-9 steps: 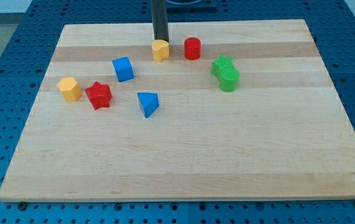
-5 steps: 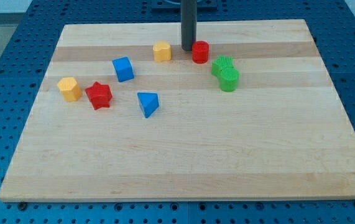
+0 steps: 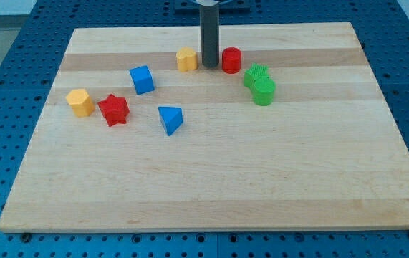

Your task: Slide the red circle into the green star

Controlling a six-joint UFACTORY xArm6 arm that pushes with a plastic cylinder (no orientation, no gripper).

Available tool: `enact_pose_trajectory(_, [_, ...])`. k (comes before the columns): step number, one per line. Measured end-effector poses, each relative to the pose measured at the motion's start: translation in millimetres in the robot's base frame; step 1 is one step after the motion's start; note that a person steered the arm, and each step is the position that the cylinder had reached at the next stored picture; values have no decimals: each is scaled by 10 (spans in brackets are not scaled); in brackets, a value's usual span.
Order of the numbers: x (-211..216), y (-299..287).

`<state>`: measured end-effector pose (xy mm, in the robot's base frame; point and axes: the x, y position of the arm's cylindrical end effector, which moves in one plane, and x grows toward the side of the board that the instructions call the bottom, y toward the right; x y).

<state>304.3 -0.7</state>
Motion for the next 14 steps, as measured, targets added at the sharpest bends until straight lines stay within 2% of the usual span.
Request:
enact_pose_trajectory(3, [0, 546])
enact_pose_trajectory(5, [-252, 469])
enact_pose_trajectory(7, [-395, 709])
enact_pose_trajectory(9, [-397, 1055])
enact_pose_trajectory(14, [-172, 1059])
